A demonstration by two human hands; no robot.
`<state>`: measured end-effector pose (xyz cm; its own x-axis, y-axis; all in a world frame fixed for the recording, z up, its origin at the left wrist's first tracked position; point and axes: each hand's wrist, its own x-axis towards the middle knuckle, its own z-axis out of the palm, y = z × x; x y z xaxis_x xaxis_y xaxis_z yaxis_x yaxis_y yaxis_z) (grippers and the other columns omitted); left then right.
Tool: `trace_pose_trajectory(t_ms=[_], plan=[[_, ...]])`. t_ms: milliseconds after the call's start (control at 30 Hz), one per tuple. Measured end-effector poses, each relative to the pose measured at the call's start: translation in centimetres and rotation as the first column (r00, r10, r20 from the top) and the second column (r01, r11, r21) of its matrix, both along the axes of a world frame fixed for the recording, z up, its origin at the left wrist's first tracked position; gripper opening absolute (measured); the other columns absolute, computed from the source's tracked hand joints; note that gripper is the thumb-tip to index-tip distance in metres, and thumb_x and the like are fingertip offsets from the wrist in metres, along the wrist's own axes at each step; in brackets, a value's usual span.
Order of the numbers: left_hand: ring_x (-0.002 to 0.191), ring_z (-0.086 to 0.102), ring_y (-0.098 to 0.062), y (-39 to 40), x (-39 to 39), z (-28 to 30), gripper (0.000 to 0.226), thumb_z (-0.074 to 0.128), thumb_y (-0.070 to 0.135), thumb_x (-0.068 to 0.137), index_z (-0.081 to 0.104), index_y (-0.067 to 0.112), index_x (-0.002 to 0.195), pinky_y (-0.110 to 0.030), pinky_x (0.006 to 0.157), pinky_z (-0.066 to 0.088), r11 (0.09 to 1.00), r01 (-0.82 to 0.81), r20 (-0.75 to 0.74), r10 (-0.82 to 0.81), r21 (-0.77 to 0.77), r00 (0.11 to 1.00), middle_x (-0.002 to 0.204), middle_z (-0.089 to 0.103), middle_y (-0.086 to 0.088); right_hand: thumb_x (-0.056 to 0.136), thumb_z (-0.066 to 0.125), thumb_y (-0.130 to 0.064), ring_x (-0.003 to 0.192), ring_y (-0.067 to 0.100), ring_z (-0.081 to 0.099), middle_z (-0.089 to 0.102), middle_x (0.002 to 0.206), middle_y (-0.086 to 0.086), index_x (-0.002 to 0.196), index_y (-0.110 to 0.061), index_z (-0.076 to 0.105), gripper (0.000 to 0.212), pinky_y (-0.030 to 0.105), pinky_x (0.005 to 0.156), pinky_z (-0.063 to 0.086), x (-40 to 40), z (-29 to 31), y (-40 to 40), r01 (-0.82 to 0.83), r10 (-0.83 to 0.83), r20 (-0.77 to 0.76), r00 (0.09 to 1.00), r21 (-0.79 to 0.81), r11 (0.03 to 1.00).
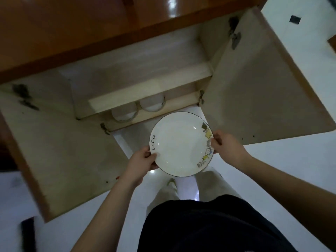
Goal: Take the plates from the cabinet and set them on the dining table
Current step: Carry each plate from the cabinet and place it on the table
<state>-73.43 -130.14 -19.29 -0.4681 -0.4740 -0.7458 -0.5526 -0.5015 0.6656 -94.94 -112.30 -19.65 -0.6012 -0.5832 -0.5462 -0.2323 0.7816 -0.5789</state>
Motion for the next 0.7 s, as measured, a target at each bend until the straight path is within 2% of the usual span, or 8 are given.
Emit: trace_pose_trajectory(t_ms=[133,233,300,367,433,567,700], plan=[[0.082,0.069,-0.018,0.1,2.2,2.1,0.024,0.050,0.000,0.096,0.063,0.004,0.116,-0.023,0.065,0.059,0.999,-0.002,-0.046,-0.001,-0.051,0.999,0.105,0.071,-0.014,0.095,0.047,-0.017,0.077,0.020,0.069,0.071,0.092,0.006,0.104,-0.012,0.058,0.015,0.038,0.075,0.058,4.4,3.1,1.2,0.145,-0.145,-0.003,0.989,-0.055,0.988],[0.074,0.069,-0.011,0.5,3.5,3.8,0.022,0.052,0.003,0.096,0.064,0.005,0.115,-0.021,0.062,0.057,0.996,0.054,-0.091,-0.061,-0.074,0.994,0.101,0.071,-0.012,0.092,0.048,-0.017,0.077,0.020,0.070,0.073,0.089,0.002,0.101,-0.014,0.063,0.017,0.042,0.076,0.059,7.2,4.9,2.7,0.281,-0.278,0.037,0.960,-0.086,0.956],[0.077,0.070,-0.014,0.9,3.9,5.0,0.021,0.052,0.006,0.097,0.065,0.009,0.113,-0.024,0.066,0.058,0.988,0.116,-0.126,-0.128,-0.098,0.984,0.098,0.073,-0.009,0.090,0.049,-0.015,0.078,0.019,0.070,0.073,0.090,0.000,0.097,-0.018,0.063,0.016,0.040,0.075,0.060,8.7,6.2,4.0,0.375,-0.368,0.082,0.926,-0.109,0.921],[0.086,0.071,-0.020,1.3,3.8,6.0,0.024,0.050,0.007,0.098,0.067,0.014,0.114,-0.028,0.072,0.059,0.966,0.221,-0.141,-0.240,-0.135,0.960,0.099,0.075,-0.008,0.090,0.049,-0.009,0.078,0.017,0.070,0.073,0.086,-0.002,0.086,-0.025,0.061,0.021,0.033,0.072,0.060,9.9,7.9,5.6,0.464,-0.449,0.121,0.885,-0.145,0.874],[0.090,0.071,-0.021,2.0,3.1,7.1,0.027,0.048,0.006,0.099,0.066,0.017,0.116,-0.029,0.075,0.058,0.920,0.359,-0.142,-0.381,-0.160,0.913,0.100,0.075,-0.006,0.091,0.048,-0.005,0.077,0.014,0.069,0.071,0.082,-0.006,0.082,-0.026,0.059,0.025,0.029,0.069,0.059,11.0,9.2,7.6,0.542,-0.524,0.141,0.840,-0.175,0.822],[0.079,0.072,-0.010,4.6,0.5,8.9,0.026,0.046,0.004,0.099,0.064,0.013,0.115,-0.019,0.067,0.056,0.791,0.591,-0.132,-0.611,-0.159,0.781,0.099,0.073,-0.004,0.092,0.048,-0.006,0.077,0.016,0.072,0.074,0.089,0.000,0.104,-0.014,0.064,0.021,0.030,0.070,0.060,12.7,10.6,12.9,0.662,-0.643,0.155,0.750,-0.190,0.726],[0.090,0.072,-0.019,8.6,-2.2,10.0,0.027,0.049,0.005,0.098,0.063,0.011,0.121,-0.026,0.078,0.058,0.669,0.721,-0.134,-0.743,-0.183,0.655,0.104,0.073,-0.011,0.092,0.046,-0.005,0.074,0.014,0.073,0.075,0.084,0.000,0.107,-0.016,0.066,0.027,0.036,0.074,0.060,15.0,12.0,18.6,0.747,-0.736,0.147,0.661,-0.225,0.626]])
